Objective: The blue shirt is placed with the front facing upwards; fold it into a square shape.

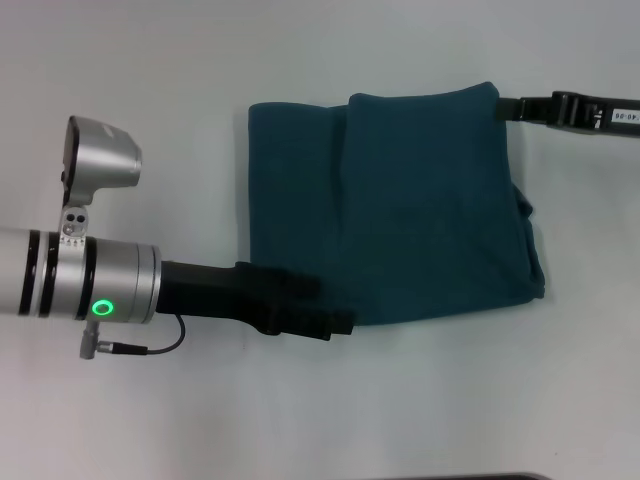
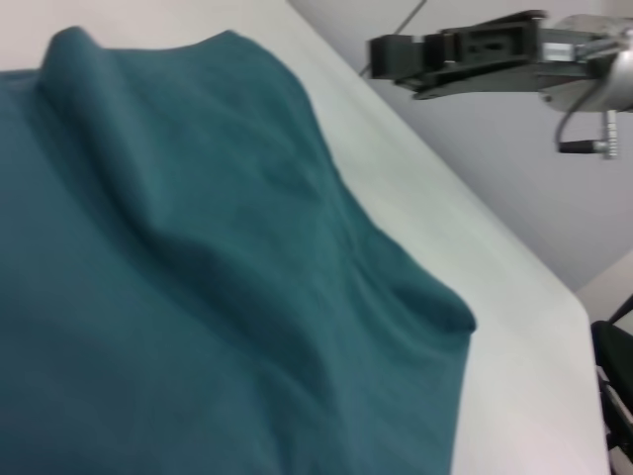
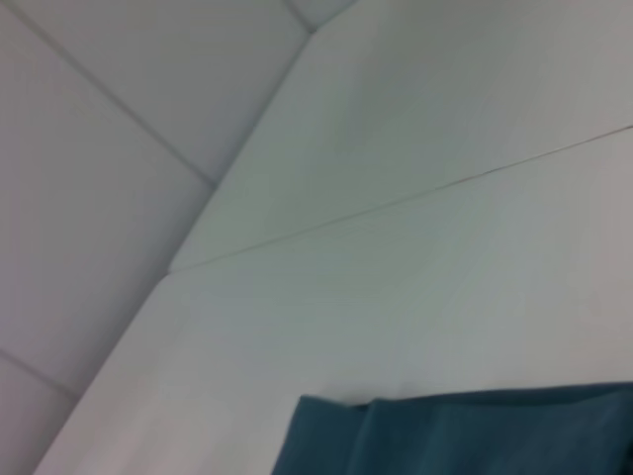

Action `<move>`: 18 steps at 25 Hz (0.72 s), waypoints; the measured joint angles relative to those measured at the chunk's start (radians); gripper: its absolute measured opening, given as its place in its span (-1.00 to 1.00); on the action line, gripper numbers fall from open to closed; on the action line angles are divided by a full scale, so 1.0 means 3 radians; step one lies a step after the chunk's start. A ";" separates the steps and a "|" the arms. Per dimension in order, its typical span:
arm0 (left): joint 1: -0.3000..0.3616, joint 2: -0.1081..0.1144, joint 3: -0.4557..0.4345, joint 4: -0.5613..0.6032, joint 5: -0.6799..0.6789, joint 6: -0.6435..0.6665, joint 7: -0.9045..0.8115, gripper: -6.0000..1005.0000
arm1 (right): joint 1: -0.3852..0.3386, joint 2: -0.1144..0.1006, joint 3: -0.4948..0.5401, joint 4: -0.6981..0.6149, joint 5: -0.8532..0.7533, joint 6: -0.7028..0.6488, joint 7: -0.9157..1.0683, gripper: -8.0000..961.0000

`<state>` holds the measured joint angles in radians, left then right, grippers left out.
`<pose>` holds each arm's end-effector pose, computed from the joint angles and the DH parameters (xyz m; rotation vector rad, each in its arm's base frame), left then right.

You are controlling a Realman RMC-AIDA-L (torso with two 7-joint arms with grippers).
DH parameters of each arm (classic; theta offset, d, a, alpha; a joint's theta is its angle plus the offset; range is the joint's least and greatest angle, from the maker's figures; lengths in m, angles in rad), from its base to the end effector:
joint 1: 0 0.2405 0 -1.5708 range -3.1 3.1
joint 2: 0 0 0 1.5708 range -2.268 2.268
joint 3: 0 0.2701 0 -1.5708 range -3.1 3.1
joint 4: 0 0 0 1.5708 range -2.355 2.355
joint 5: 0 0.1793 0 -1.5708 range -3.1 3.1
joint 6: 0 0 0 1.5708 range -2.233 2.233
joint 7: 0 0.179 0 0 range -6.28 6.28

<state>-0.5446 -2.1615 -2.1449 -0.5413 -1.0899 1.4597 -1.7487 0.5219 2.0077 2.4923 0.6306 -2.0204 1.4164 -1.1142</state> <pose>-0.2301 0.2710 -0.1241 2.7929 1.1697 0.4631 0.2798 0.3490 -0.0077 -2.3085 1.5112 0.7250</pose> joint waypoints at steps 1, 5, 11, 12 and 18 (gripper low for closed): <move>-0.0007 0.0001 -0.0007 -0.0011 -0.0004 0.0039 0.0000 0.86 | 0.0004 -0.0004 -0.0004 0.0012 -0.0004 -0.0063 0.0046 -0.86; -0.0019 -0.0002 -0.0022 -0.0123 -0.0023 0.0242 0.0008 0.86 | 0.0035 -0.0030 -0.0011 0.0026 -0.0008 -0.0236 0.0104 -0.84; -0.0017 0.0008 -0.0058 -0.0308 -0.0193 0.0437 0.0003 0.86 | 0.0117 -0.0081 -0.0061 0.0027 -0.0119 -0.0396 0.0283 -0.81; -0.0016 0.0008 -0.0068 -0.0322 -0.0196 0.0438 0.0001 0.86 | 0.0139 -0.0082 -0.0069 0.0017 -0.0182 -0.0416 0.0332 -0.80; -0.0022 0.0015 -0.0112 -0.0351 -0.0198 0.0434 -0.0004 0.86 | 0.0271 -0.0051 -0.0091 -0.0053 -0.0466 -0.0508 0.0568 -0.38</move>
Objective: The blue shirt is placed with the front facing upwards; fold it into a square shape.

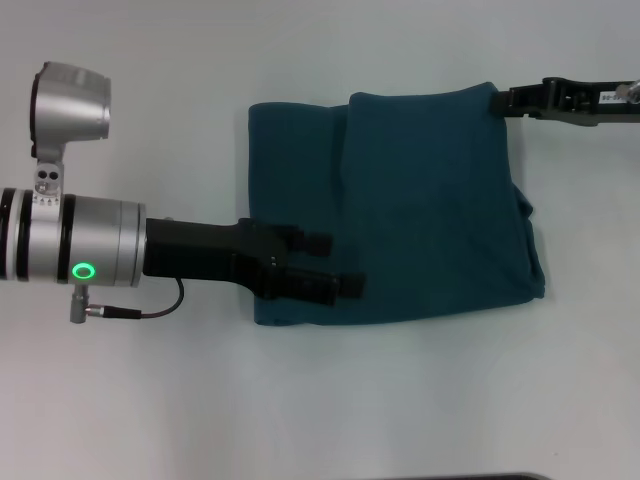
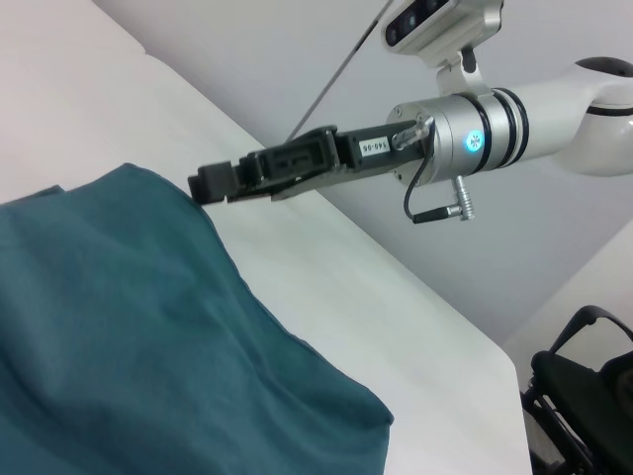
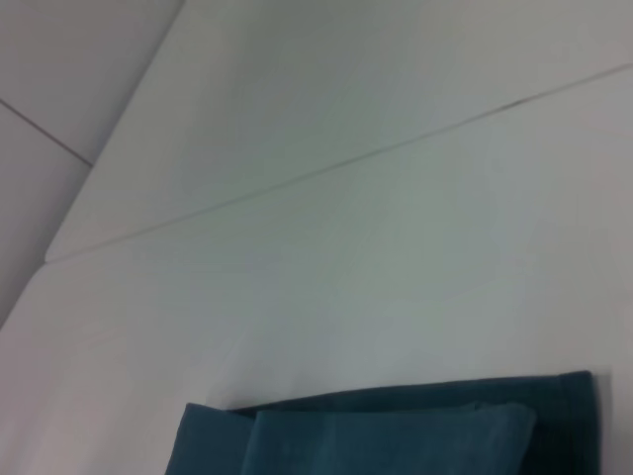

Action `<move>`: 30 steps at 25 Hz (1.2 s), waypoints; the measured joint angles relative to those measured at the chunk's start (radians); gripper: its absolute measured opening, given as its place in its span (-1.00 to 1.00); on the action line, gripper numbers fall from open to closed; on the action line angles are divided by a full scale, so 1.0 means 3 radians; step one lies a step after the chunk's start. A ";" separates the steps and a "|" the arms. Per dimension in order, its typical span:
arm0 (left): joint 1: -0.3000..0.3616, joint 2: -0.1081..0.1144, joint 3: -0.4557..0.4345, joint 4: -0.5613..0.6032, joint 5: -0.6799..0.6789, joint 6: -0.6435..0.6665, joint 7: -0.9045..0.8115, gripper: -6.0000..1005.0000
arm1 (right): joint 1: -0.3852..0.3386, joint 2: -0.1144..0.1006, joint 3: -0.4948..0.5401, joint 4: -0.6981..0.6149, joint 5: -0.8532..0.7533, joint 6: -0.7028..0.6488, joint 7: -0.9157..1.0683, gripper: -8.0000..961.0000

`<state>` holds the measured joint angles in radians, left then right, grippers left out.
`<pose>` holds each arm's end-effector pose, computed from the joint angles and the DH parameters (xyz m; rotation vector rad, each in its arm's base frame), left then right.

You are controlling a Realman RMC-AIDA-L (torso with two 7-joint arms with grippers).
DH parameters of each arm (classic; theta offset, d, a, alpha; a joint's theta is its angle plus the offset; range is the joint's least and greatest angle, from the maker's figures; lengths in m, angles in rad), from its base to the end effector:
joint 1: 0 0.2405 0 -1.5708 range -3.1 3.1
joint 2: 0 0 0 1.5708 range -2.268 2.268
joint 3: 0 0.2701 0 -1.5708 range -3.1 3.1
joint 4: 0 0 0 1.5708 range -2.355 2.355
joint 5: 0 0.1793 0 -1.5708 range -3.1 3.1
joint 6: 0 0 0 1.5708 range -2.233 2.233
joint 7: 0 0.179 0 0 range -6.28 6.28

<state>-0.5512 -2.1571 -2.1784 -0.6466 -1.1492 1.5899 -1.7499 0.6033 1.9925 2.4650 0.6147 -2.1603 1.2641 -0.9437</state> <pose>-0.2029 0.2800 -0.1001 2.7892 1.0197 0.6127 0.2893 0.3770 -0.0109 -2.1923 1.6120 0.5247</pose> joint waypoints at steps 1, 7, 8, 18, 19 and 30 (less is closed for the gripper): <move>-0.0002 0.0000 0.0000 -0.0006 -0.0001 0.0001 0.0000 0.86 | 0.0015 0.0005 -0.0009 -0.0009 -0.0019 -0.0018 0.0018 -0.39; -0.0008 0.0006 -0.0004 -0.0010 -0.0003 0.0001 -0.0001 0.86 | 0.0055 0.0021 -0.0039 -0.0061 -0.0038 -0.0113 0.0037 -0.42; -0.0008 0.0006 -0.0004 -0.0010 -0.0003 -0.0001 -0.0001 0.86 | 0.0060 0.0027 -0.0048 -0.0071 -0.0039 -0.0135 0.0037 -0.43; -0.0018 0.0004 0.0012 0.0006 0.0019 -0.0074 -0.0001 0.86 | 0.0037 0.0033 -0.0057 -0.0086 -0.0023 -0.0168 0.0043 -0.48; -0.0018 0.0000 0.0020 0.0011 0.0027 -0.0107 -0.0001 0.86 | 0.0037 0.0035 -0.0057 -0.0086 -0.0023 -0.0169 0.0043 -0.49; -0.0008 -0.0014 0.0031 0.0128 0.0043 -0.0519 0.0011 0.86 | 0.0051 0.0075 -0.0069 -0.0086 -0.0015 -0.0152 -0.0005 -0.61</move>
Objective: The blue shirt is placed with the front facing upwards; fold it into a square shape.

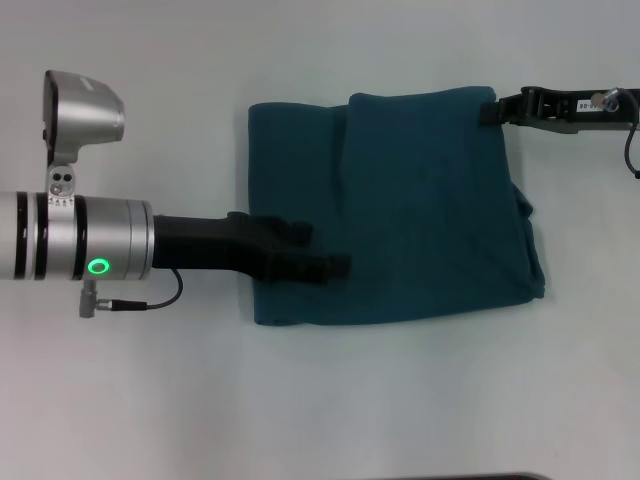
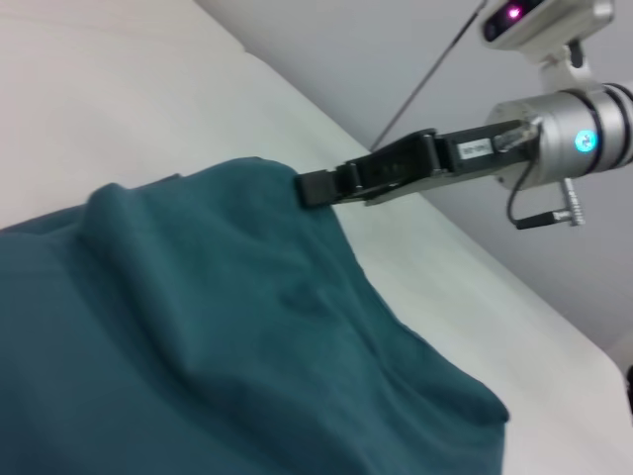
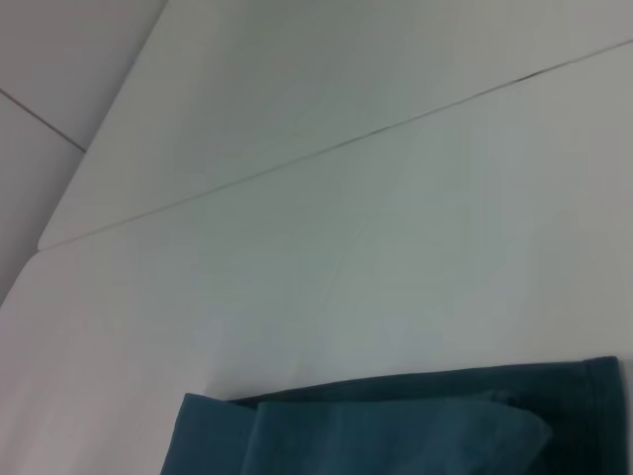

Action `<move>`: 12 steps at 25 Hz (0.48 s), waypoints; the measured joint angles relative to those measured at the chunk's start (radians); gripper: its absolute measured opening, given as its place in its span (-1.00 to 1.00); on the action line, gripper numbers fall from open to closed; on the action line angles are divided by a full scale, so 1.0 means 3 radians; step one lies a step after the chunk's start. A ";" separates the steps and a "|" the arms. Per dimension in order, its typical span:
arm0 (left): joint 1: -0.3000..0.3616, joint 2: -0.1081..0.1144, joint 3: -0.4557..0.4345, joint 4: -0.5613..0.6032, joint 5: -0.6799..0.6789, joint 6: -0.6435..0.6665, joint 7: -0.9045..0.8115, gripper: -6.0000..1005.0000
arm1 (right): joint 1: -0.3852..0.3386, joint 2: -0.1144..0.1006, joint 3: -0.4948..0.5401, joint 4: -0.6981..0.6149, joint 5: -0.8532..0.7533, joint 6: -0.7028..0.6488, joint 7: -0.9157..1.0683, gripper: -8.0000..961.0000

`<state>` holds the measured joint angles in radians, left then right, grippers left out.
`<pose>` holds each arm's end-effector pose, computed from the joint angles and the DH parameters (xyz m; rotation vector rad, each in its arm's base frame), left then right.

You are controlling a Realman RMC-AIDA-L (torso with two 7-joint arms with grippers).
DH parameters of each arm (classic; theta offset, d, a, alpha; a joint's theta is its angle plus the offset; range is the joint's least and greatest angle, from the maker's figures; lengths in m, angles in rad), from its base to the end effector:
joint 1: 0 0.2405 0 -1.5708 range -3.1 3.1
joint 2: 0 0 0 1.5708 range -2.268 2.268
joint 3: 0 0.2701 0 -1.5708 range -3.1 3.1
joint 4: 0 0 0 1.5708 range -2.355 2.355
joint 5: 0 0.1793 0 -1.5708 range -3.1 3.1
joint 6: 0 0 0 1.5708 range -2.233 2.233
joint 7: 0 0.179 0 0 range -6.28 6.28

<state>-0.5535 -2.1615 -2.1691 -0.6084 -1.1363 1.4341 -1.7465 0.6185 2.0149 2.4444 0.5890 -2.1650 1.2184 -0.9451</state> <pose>-0.2192 0.2956 -0.1114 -2.8681 -1.1305 -0.5632 0.2857 0.3782 -0.0263 -2.1944 1.6214 0.5056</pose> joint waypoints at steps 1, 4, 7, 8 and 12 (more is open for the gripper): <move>-0.0004 0.0000 0.0000 0.0012 -0.0003 -0.0024 0.0005 0.86 | -0.0007 -0.0002 0.0000 0.0000 0.0001 0.0002 0.0000 -0.67; -0.0012 0.0000 0.0000 0.0019 -0.0017 -0.0111 0.0010 0.86 | -0.0028 -0.0005 0.0000 0.0000 0.0002 0.0010 -0.0001 -0.86; -0.0020 -0.0004 0.0000 0.0022 -0.0022 -0.0188 0.0010 0.86 | -0.0042 -0.0006 0.0001 0.0000 0.0002 0.0015 -0.0002 -0.93; -0.0022 -0.0005 0.0000 0.0024 -0.0023 -0.0212 0.0008 0.86 | -0.0045 -0.0005 0.0001 0.0000 0.0002 0.0023 -0.0002 -0.93; -0.0042 -0.0005 0.0000 0.0063 -0.0014 -0.0303 -0.0001 0.86 | -0.0048 -0.0002 0.0005 0.0000 0.0002 0.0056 -0.0003 -0.92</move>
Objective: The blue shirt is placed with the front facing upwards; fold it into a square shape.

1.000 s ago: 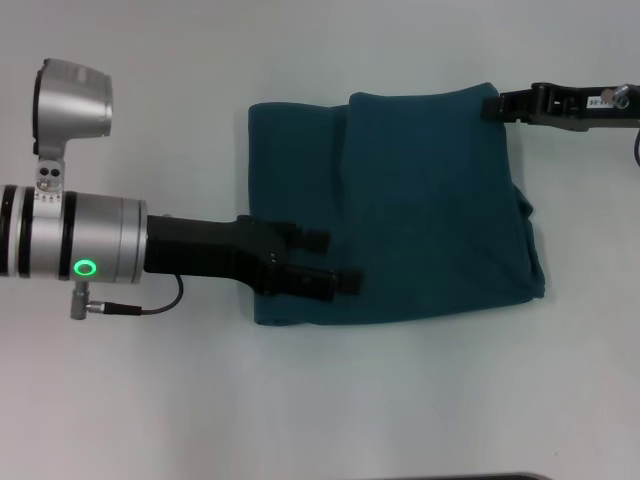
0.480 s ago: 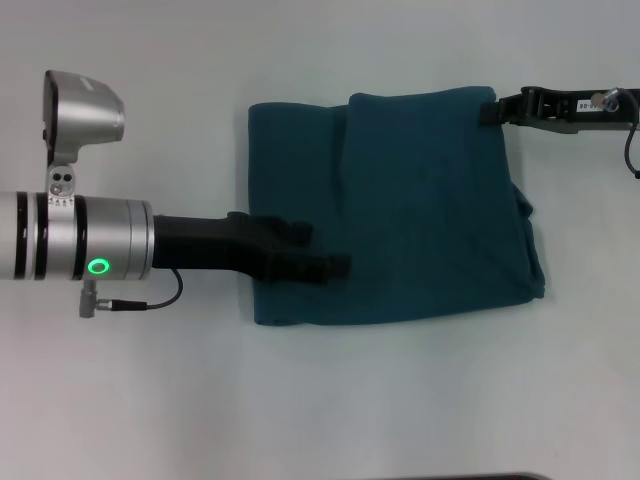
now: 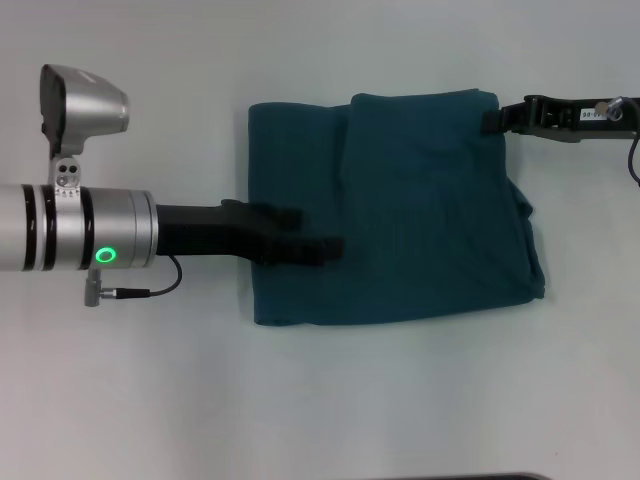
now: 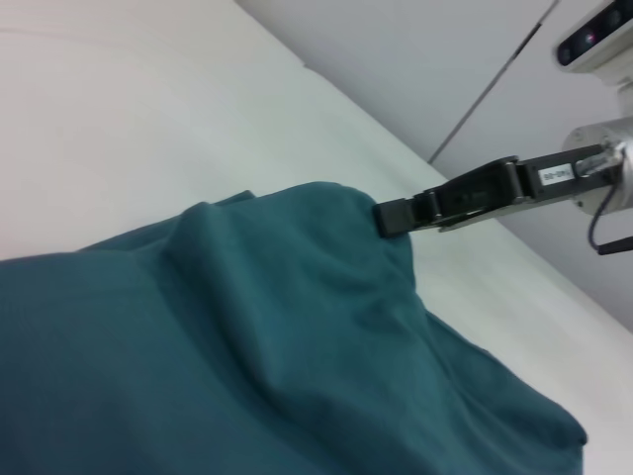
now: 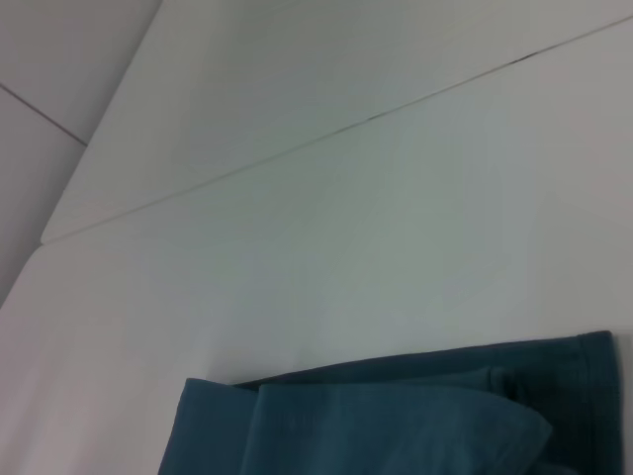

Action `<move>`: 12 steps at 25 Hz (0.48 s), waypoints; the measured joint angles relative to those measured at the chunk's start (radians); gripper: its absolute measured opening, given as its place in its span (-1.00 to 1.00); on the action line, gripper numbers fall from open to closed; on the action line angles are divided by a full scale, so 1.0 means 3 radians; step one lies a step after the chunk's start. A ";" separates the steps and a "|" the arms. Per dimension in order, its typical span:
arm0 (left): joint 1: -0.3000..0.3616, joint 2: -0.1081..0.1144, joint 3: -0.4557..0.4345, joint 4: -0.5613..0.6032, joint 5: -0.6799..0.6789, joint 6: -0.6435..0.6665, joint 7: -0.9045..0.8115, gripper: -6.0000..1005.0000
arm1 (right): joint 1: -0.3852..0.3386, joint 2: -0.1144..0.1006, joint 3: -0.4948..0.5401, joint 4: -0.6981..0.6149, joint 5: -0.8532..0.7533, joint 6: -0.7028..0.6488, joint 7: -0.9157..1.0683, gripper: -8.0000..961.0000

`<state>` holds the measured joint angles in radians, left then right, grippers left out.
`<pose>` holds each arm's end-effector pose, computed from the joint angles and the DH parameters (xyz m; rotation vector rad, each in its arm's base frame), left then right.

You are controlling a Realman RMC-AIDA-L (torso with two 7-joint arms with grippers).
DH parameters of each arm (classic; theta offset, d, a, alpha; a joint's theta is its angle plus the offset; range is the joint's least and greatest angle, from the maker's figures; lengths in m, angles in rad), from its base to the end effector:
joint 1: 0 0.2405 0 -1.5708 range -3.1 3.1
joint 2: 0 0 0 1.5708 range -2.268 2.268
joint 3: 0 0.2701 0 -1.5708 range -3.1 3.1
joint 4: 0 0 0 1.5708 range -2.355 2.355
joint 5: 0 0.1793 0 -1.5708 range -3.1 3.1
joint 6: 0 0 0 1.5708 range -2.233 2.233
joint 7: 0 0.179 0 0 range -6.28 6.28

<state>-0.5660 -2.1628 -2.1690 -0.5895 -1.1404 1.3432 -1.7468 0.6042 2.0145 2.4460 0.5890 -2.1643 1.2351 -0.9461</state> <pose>-0.2249 0.3090 -0.1146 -2.7928 -1.1341 -0.5285 0.2892 0.3722 -0.0269 -2.1957 1.6412 0.5063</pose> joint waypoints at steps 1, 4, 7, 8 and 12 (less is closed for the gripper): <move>-0.0015 0.0000 0.0000 0.0031 0.0005 -0.0031 0.0001 0.86 | 0.0000 0.0000 0.0001 0.0000 0.0000 0.0002 0.0000 -0.92; -0.0046 0.0002 0.0022 0.0098 0.0007 -0.0087 0.0008 0.86 | 0.0000 -0.0003 0.0002 0.0004 0.0000 0.0005 -0.0001 -0.90; -0.0064 0.0002 0.0082 0.0119 0.0008 -0.0138 0.0003 0.86 | -0.0006 -0.0011 0.0007 0.0017 0.0000 0.0007 -0.0001 -0.88; -0.0067 0.0001 0.0095 0.0122 0.0008 -0.0148 0.0000 0.86 | -0.0010 -0.0014 0.0010 0.0022 0.0000 0.0008 -0.0001 -0.87; -0.0077 0.0000 0.0118 0.0129 0.0007 -0.0155 -0.0003 0.86 | -0.0033 -0.0029 0.0016 0.0031 0.0001 0.0008 -0.0001 -0.84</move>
<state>-0.5889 -2.1629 -2.1335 -0.5507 -1.1382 1.2966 -1.7477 0.5944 2.0059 2.4507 0.5983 -2.1642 1.2375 -0.9464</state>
